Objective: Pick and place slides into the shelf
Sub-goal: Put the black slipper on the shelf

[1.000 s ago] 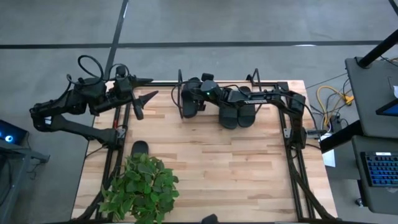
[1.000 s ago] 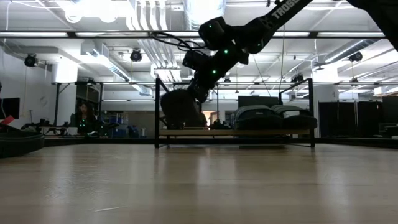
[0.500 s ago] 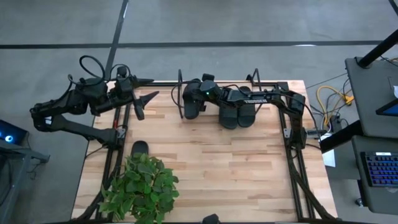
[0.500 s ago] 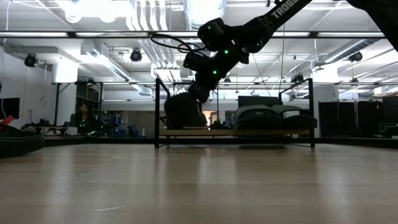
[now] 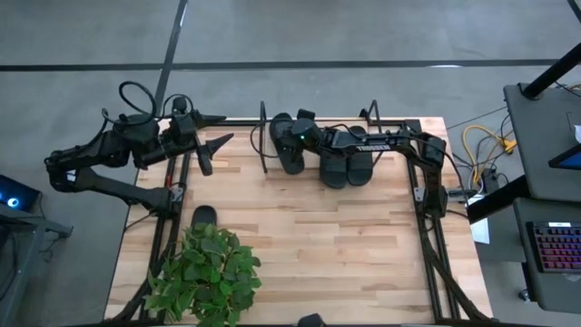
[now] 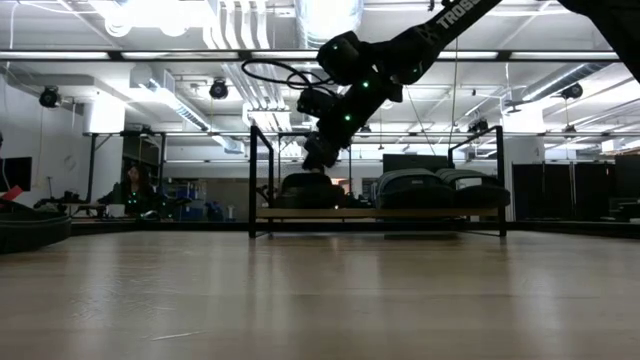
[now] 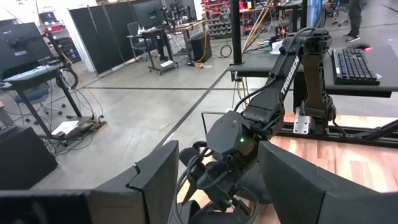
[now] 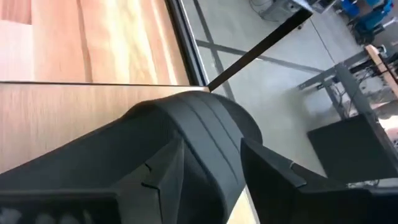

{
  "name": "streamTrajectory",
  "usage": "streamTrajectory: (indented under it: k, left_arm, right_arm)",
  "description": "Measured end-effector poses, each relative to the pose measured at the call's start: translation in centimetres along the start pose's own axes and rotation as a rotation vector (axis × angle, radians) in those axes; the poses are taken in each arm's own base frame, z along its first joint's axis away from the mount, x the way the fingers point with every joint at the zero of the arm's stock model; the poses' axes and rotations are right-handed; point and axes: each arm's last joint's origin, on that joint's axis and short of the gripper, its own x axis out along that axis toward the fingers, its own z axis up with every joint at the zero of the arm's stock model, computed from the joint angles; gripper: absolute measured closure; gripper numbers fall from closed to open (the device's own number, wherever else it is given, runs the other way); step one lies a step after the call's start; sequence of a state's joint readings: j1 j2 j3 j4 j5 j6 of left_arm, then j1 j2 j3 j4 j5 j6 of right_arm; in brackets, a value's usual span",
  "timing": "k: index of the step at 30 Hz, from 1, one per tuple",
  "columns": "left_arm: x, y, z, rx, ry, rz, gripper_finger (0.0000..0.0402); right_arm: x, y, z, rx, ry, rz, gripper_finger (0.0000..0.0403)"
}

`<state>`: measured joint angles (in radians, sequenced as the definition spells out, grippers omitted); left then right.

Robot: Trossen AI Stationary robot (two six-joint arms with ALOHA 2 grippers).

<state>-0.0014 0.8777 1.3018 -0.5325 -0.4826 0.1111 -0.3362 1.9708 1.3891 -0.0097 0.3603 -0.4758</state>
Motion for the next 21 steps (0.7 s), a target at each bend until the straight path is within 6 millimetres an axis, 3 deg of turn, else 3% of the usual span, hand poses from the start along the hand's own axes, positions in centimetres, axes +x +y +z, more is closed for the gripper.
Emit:
streamTrajectory:
  k: [9,21]
  left_arm:
    - [0.1,-0.1,0.0,0.002,0.004,-0.001,0.0196]
    - [0.0,0.0,0.0,0.0,0.0,0.0,0.0196]
  right_arm:
    - [-1.0,1.8,0.6,-0.466,-0.002,0.057,0.0258]
    - [-1.0,1.2,1.2,-0.534,-0.009,0.043,0.0286]
